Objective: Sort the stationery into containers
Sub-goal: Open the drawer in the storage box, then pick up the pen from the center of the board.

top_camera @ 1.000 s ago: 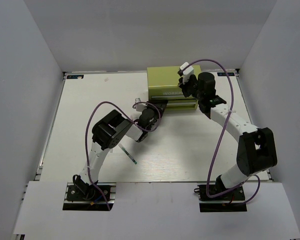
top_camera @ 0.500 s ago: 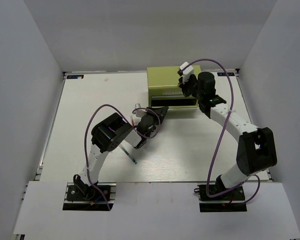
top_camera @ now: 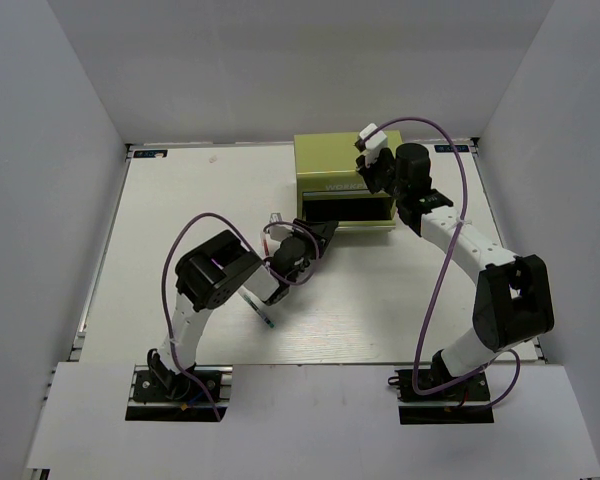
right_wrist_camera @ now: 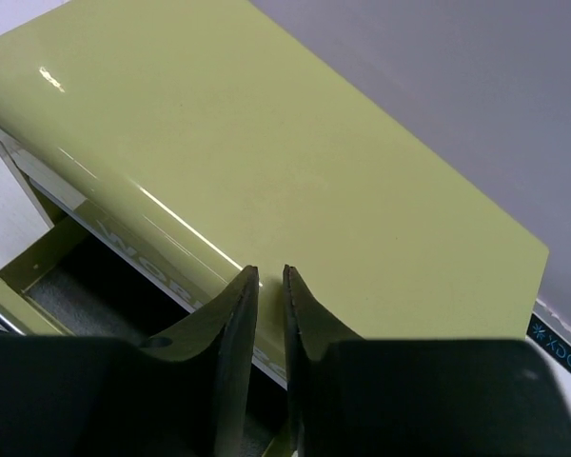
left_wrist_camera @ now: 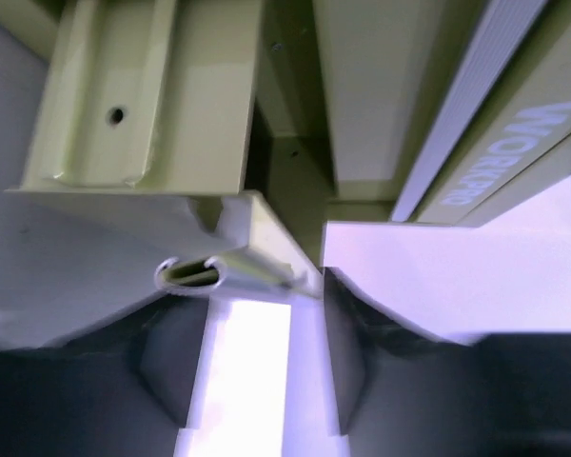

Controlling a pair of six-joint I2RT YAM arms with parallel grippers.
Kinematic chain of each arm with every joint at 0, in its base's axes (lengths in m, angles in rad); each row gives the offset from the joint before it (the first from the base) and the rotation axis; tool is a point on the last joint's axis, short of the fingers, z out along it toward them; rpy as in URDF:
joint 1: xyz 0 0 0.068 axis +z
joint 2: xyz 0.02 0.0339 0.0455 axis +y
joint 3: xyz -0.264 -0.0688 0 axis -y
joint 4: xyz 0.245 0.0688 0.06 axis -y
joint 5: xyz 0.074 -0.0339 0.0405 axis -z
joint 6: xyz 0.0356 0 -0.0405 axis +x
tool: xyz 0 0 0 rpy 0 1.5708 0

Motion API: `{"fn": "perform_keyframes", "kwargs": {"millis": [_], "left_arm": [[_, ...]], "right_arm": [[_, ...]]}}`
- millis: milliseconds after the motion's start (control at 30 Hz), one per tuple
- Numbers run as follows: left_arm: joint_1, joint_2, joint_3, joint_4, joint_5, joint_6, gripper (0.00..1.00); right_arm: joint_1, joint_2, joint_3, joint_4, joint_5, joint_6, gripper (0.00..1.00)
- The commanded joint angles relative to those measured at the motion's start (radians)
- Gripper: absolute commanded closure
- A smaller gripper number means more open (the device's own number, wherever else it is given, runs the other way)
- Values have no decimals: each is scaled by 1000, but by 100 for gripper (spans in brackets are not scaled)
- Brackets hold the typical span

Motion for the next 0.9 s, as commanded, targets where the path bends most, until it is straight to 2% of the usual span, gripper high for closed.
{"fn": "perform_keyframes", "kwargs": {"millis": [0, 67, 233, 333, 467, 633, 833, 867], "left_arm": [[-6, -91, -20, -41, 11, 54, 36], [3, -110, -20, -53, 31, 95, 20], [3, -168, -20, -53, 95, 161, 13], [3, -223, -40, -35, 142, 198, 1], [-6, -339, -81, -96, 273, 287, 1], [11, -536, -204, -307, 378, 329, 1], [20, -869, -357, -592, 274, 413, 1], [20, -911, -368, -648, 249, 413, 1]], "right_arm": [[3, -1, 22, -42, -4, -4, 76], [-2, -16, 18, -48, -21, -4, 67], [-2, -57, -4, -44, -72, -6, 60], [-3, -106, -30, -35, -89, -18, 59], [-2, -185, -71, -29, -124, -49, 59], [-3, -336, -159, -15, -156, -95, 56], [1, -386, -186, -62, -219, -98, 56], [0, -383, -179, -125, -242, -99, 56]]}}
